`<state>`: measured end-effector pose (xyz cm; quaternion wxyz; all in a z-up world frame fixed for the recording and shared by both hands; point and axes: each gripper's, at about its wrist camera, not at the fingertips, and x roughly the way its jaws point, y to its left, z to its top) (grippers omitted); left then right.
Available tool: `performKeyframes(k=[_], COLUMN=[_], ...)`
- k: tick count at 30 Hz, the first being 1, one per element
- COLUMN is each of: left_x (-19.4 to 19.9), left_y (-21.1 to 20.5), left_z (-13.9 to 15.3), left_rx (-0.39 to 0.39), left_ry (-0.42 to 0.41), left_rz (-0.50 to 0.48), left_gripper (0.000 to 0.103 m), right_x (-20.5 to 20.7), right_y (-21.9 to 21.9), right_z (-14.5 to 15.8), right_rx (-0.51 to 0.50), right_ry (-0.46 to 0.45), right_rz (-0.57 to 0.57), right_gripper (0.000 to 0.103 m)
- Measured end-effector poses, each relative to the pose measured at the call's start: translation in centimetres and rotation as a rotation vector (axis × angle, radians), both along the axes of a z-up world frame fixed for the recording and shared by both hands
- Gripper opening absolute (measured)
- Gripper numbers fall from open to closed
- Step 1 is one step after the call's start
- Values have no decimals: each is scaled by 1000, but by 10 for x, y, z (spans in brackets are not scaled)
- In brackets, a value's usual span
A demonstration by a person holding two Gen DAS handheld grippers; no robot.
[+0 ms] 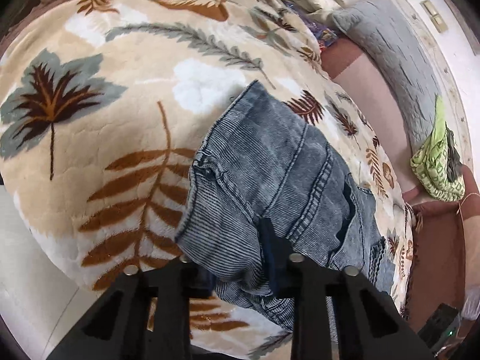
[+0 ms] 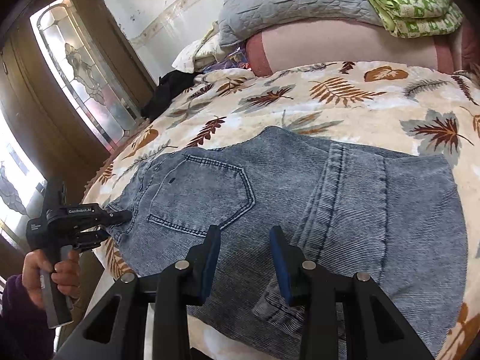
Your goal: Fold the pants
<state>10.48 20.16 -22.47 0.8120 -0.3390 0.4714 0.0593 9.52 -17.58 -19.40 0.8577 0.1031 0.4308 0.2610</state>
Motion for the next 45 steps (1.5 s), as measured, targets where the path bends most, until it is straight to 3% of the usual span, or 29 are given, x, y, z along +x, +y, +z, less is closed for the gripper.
performKeyframes(k=[12,19,22,28,32,36,45], left_x=[-10,-13,-15,-23,-28,-34,-42], left_y=[-24,-43,-54,-81,-108,-137,-226], left_z=[59,79,88,116,134,147,157], left_rx=[160,242,283,333,379,391,402], left_ry=[-128,-168,-185,-238,-264,-289,-325], left_rz=[-97,-143,-161,-209,-235,-273,-448], left_gripper=[20,20,20,19,18,18,17], right_x=[33,37,37,38,40,42,29], right_y=[44,70,64,21,-33,-94,-169], right_z=[-20,-36,-35,-14,7,16,24], right_rx=[14,-100,-78,19,105,197,244], right_ry=[25,13,27,12,-34,-7,32], right_rz=[25,74,76,-23,-155,-296,-430], right_gripper=[37,38,38,38,38,38,38])
